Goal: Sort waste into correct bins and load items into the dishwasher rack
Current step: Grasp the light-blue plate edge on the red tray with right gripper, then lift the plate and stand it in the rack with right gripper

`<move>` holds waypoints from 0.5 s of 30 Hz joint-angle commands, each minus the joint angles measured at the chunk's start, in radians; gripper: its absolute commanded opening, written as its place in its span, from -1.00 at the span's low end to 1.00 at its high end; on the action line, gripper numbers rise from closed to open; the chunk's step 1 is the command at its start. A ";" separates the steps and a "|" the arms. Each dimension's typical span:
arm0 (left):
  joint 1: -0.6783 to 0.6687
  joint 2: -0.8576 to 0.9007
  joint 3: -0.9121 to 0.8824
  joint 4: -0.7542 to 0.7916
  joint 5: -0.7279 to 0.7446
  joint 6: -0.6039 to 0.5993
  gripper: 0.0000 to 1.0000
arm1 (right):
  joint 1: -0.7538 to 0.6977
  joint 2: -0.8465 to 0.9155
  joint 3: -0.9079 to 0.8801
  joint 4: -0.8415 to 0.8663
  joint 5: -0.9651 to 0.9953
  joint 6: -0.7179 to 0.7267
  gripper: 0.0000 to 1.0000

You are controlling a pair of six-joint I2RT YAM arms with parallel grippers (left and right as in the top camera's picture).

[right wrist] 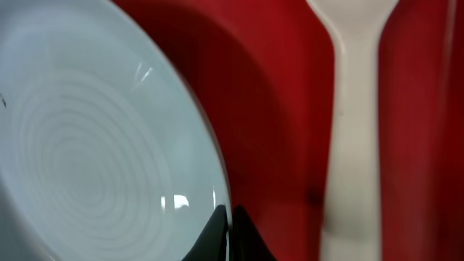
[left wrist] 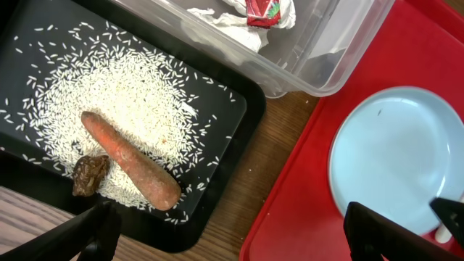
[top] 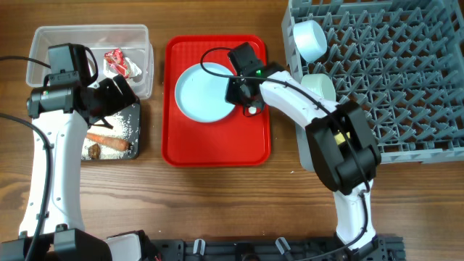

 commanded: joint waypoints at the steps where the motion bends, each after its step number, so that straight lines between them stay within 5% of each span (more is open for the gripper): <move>1: 0.004 0.007 0.018 0.003 0.008 0.002 1.00 | -0.001 -0.142 0.084 -0.084 0.124 -0.233 -0.91; 15: 0.004 0.006 0.018 0.003 0.008 0.002 1.00 | -0.042 -0.484 0.085 -0.159 1.122 -0.455 -0.91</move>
